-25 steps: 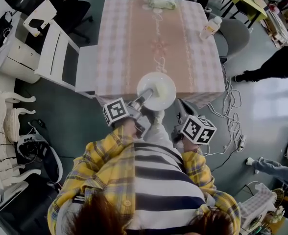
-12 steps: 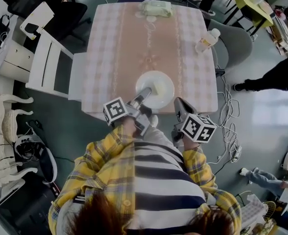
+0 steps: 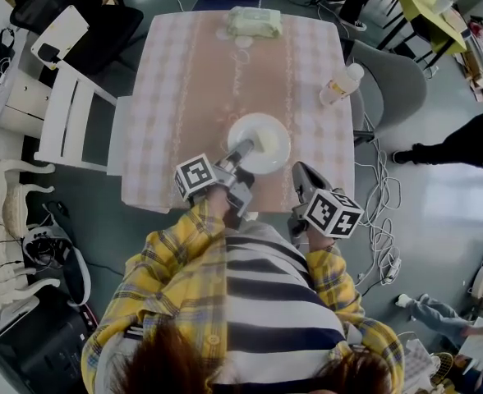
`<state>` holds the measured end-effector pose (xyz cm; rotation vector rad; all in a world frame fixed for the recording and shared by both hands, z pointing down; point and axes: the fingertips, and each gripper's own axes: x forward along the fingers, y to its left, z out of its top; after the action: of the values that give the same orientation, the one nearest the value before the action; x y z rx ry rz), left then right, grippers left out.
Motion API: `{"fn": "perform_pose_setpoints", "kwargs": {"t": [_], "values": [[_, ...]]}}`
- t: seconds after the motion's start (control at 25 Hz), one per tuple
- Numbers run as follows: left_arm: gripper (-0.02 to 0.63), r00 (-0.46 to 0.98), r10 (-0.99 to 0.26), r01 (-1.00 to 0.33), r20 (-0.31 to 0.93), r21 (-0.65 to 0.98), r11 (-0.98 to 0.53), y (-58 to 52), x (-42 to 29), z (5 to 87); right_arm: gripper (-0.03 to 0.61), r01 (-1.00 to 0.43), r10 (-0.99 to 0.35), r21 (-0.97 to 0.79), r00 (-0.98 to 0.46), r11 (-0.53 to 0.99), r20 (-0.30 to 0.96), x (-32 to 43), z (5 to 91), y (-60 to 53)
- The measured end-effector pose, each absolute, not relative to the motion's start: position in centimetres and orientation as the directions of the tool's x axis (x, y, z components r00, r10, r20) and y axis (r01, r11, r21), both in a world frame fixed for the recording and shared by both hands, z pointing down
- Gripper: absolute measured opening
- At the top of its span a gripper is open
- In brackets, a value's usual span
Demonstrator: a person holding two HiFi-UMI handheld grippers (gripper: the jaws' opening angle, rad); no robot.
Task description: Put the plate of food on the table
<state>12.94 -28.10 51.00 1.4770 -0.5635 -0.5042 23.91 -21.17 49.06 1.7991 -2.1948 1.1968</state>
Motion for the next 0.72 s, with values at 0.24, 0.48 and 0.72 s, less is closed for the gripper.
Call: {"fn": "perform_pose_setpoints", "kwargs": {"t": [0.24,0.48,0.72], "values": [[-0.006,0.756,-0.653,-0.013,0.058,0.997,0.074,-31.4,15.5,52.6,-0.002,-0.862,-0.795,-0.505,-0.330,0.034,0.509,26.0,50.0,-23.8],[-0.006,0.772,-0.627,-0.049,0.105,0.993,0.106,-33.1,17.4,54.3,-0.002,-0.878,-0.779,-0.479,-0.312,0.016,0.544,27.0,51.2,-26.0],[-0.006,0.794,-0.591,-0.086,0.140,0.989,0.119,-34.5,19.1,55.4,-0.002,-0.881,-0.768,-0.473,-0.296,-0.010,0.568,27.0,52.3,-27.3]]}}
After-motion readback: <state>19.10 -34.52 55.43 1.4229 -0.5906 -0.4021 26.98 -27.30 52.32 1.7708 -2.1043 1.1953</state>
